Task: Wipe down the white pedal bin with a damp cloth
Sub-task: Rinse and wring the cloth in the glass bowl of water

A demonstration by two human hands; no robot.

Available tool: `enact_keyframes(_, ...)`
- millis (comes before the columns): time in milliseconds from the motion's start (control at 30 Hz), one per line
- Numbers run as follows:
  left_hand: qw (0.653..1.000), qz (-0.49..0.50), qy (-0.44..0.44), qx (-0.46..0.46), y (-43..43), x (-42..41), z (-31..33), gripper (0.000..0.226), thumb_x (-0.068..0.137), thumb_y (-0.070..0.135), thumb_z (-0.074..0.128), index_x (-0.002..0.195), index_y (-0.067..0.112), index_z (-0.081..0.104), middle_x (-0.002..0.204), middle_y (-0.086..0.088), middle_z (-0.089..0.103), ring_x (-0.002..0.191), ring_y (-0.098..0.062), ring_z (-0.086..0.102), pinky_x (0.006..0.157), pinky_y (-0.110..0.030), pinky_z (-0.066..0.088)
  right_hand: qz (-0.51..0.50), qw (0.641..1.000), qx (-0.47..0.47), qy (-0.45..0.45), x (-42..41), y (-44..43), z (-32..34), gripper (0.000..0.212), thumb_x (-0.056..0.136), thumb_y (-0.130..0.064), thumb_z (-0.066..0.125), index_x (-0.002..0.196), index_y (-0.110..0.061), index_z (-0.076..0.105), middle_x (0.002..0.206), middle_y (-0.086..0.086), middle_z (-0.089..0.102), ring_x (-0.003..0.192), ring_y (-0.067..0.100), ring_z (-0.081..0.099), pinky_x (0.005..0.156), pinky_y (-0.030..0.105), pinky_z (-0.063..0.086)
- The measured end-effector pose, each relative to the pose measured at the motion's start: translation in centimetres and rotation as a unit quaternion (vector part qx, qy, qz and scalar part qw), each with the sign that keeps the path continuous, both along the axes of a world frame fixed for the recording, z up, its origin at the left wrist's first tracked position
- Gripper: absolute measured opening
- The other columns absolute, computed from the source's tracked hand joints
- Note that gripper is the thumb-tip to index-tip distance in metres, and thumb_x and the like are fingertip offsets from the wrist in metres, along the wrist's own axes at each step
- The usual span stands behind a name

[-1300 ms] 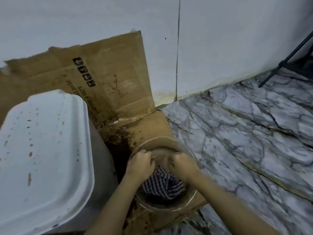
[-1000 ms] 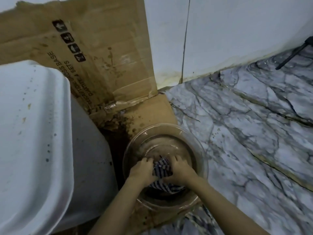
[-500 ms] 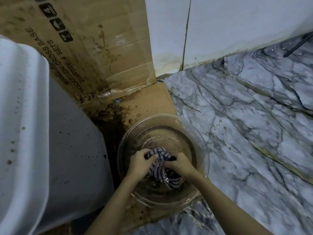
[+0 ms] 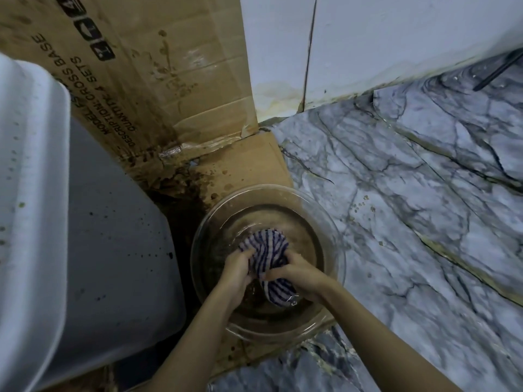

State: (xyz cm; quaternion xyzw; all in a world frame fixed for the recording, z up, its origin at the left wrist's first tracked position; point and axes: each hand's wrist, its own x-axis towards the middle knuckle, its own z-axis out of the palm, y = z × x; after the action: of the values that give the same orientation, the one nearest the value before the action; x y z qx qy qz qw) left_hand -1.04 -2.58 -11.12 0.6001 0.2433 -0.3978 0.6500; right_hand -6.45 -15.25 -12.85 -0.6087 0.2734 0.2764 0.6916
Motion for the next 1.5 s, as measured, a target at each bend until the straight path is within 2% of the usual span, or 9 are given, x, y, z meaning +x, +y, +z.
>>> enact_keyframes(133, 0.996, -0.074, -0.011, -0.041, 0.2, 0.2, 0.5, 0.038, 0.099, 0.003, 0.036, 0.135, 0.005, 0.046, 0.129, -0.015, 0.057, 0.116, -0.026, 0.055, 0.098, -0.038, 0.046, 0.081, 0.983, -0.155, -0.053, 0.7, 1.2, -0.4, 0.079, 0.049, -0.007, 0.079, 0.12, -0.017, 0.046, 0.115, 0.006, 0.058, 0.109, 0.022, 0.057, 0.097, 0.042, 0.048)
enact_keyframes(367, 0.992, -0.082, -0.098, -0.016, 1.5, 0.8, 0.1, 0.042, 0.084, 0.019, 0.066, 0.125, 0.013, 0.058, 0.117, -0.008, 0.067, 0.099, -0.015, 0.065, 0.077, -0.024, 0.054, 0.068, 0.982, -0.159, -0.073, 0.3, -0.5, 2.1, 0.024, 0.068, -0.001, 0.073, 0.086, -0.011, 0.06, 0.087, 0.007, 0.065, 0.086, 0.021, 0.063, 0.082, 0.035, 0.053)
enact_keyframes(467, 0.991, -0.052, -0.04, -0.114, 0.2, 1.0, 0.4, 0.058, 0.078, 0.04, 0.066, 0.131, 0.021, 0.052, 0.122, -0.008, 0.065, 0.109, -0.022, 0.064, 0.085, -0.035, 0.054, 0.043, 0.991, -0.081, -0.095, 0.3, -0.4, 3.4, 0.018, 0.074, -0.001, 0.07, 0.091, -0.006, 0.066, 0.091, 0.011, 0.068, 0.089, 0.023, 0.065, 0.086, 0.037, 0.052)
enact_keyframes(667, 0.988, -0.016, 0.0, -0.153, -1.2, 1.5, 1.4, 0.024, 0.091, 0.032, 0.054, 0.091, 0.015, 0.071, 0.093, -0.008, 0.073, 0.09, -0.022, 0.068, 0.073, -0.034, 0.052, -0.054, 0.995, 0.072, -0.044, 0.4, -0.2, 4.7, 0.029, 0.083, -0.008, 0.066, 0.112, -0.007, 0.061, 0.105, 0.017, 0.07, 0.098, 0.029, 0.067, 0.091, 0.042, 0.053)
enact_keyframes(967, 0.989, 0.068, -0.068, -0.111, -1.5, 2.4, 1.3, 0.023, 0.092, 0.038, 0.053, 0.102, 0.02, 0.063, 0.092, -0.003, 0.068, 0.086, -0.019, 0.066, 0.066, -0.032, 0.051, -0.162, 0.885, 0.436, 0.011, -0.7, -0.4, 3.2, 0.076, 0.068, -0.017, 0.074, 0.134, 0.002, 0.042, 0.124, 0.027, 0.054, 0.105, 0.035, 0.058, 0.094, 0.046, 0.049)
enact_keyframes(1100, 0.987, 0.067, -0.093, -0.11, -1.3, 3.3, 1.5, 0.018, 0.094, 0.033, 0.051, 0.098, 0.018, 0.061, 0.094, -0.001, 0.065, 0.086, -0.015, 0.065, 0.074, -0.03, 0.053, 0.013, 0.941, 0.336, 0.035, -0.5, -1.3, 4.3, 0.068, 0.065, -0.012, 0.082, 0.124, -0.002, 0.05, 0.105, 0.016, 0.06, 0.086, 0.025, 0.068, 0.066, 0.033, 0.059)
enact_keyframes(1233, 0.991, 0.039, -0.097, -0.086, -1.2, 3.2, 1.4, 0.023, 0.094, 0.031, 0.053, 0.107, 0.013, 0.061, 0.091, -0.001, 0.067, 0.075, -0.012, 0.069, 0.066, -0.029, 0.056, -0.023, 0.975, 0.218, 0.014, 0.1, -1.6, 5.3, 0.038, 0.075, 0.007, 0.068, 0.11, 0.004, 0.056, 0.084, 0.01, 0.07, 0.061, 0.011, 0.068, 0.054, 0.02, 0.056)
enact_keyframes(1400, 0.992, 0.006, -0.114, -0.047, -1.2, 3.0, 1.4, 0.026, 0.094, 0.029, 0.053, 0.11, 0.01, 0.061, 0.101, -0.01, 0.068, 0.088, -0.02, 0.067, 0.075, -0.031, 0.054, -0.137, 0.98, 0.144, -0.024, 0.5, -0.8, 4.2, 0.039, 0.071, -0.03, 0.073, 0.098, -0.002, 0.067, 0.082, 0.01, 0.069, 0.06, 0.012, 0.062, 0.054, 0.023, 0.053)
enact_keyframes(1500, 0.987, -0.019, -0.152, -0.039, -1.6, 2.7, 1.7, 0.013, 0.093, 0.025, 0.055, 0.097, 0.017, 0.064, 0.097, -0.006, 0.069, 0.092, -0.019, 0.067, 0.082, -0.031, 0.053, -0.136, 0.979, 0.152, -0.011, 1.1, -0.3, 4.3, 0.046, 0.085, -0.045, 0.058, 0.111, -0.008, 0.064, 0.099, 0.013, 0.072, 0.086, 0.022, 0.07, 0.078, 0.039, 0.058)
